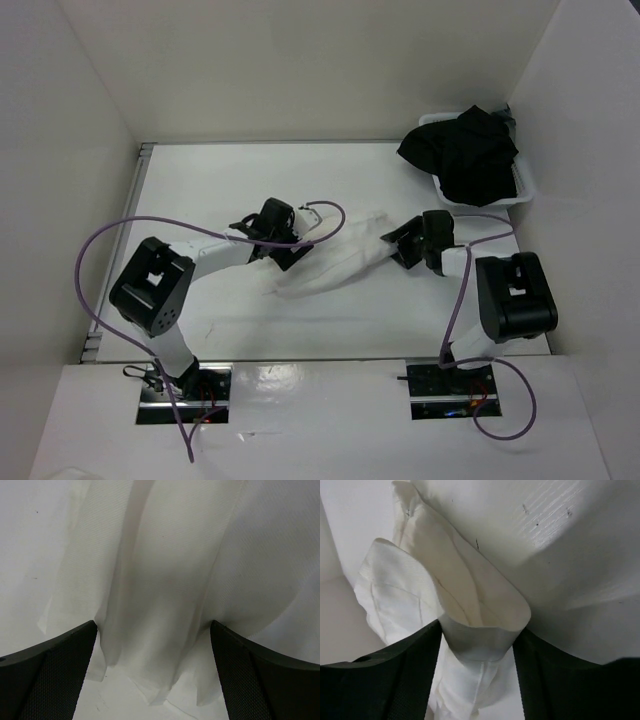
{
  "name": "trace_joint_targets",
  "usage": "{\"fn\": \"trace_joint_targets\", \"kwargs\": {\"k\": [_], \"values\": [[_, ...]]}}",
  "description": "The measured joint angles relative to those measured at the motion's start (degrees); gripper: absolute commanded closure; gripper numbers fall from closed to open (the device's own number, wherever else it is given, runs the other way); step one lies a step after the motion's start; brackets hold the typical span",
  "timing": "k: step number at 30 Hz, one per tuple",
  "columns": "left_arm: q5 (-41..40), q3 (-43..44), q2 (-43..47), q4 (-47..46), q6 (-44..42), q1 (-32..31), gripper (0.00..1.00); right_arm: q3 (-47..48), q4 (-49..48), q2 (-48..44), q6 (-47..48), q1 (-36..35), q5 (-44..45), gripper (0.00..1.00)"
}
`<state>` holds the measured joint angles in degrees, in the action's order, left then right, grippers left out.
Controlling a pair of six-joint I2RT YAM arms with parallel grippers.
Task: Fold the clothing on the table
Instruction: Fold the skirt
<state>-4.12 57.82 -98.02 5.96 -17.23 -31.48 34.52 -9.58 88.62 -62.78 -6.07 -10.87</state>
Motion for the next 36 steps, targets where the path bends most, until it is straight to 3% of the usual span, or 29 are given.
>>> {"fn": "trace_joint_targets", "kwargs": {"k": [2, 3, 6, 7, 11, 13, 17, 20, 25, 31, 36], "values": [[-0.5, 0.0, -0.9, -0.2, -0.8, 0.0, 0.00, 0.0, -1.4, 1.9, -0.7, -0.1, -0.8, 0.55], [-0.8, -0.1, -1.2, -0.3, -1.0, 0.0, 0.00, 0.0, -1.4, 2.4, -1.0, -0.3, -0.6, 0.68], [-1.2, -0.2, -1.3, -0.7, -1.7, 0.0, 0.00, 0.0, -1.0, 3.1, -1.1, -0.8, 0.0, 0.87], [-1.4, -0.3, -1.3, -0.9, -2.1, 0.0, 0.00, -0.1, -0.6, 3.5, -1.4, -1.2, 0.1, 1.00], [-1.8, -0.5, -1.5, -1.2, -2.4, 0.0, 0.00, 2.0, 2.8, 3.5, -0.9, -3.3, 3.4, 1.00], [-2.2, -0.5, -1.8, -1.1, -2.6, 0.0, 0.00, 5.7, 9.1, 1.7, 1.1, -7.1, 9.8, 1.00], [-2.0, 0.4, -2.2, -0.7, -2.6, 0.2, 0.00, 13.9, 22.8, -9.4, 5.9, -20.7, 28.4, 1.00], [-1.2, 2.5, -2.3, 0.6, -2.5, 0.4, 0.00, 21.0, 27.0, -16.4, 9.4, -30.6, 38.3, 1.00], [1.1, 7.0, -2.1, 3.2, -2.2, 0.4, 0.00, 26.4, 32.4, -17.8, 14.6, -40.7, 50.1, 1.00], [2.8, 7.8, -0.8, 6.3, -1.9, 1.0, 0.00, 28.6, 39.8, -7.2, 17.2, -48.5, 56.5, 1.00], [4.4, 8.5, 1.1, 11.5, -1.8, 1.9, 0.00, 26.8, 40.2, -9.3, 16.3, -47.8, 56.1, 1.00]]}}
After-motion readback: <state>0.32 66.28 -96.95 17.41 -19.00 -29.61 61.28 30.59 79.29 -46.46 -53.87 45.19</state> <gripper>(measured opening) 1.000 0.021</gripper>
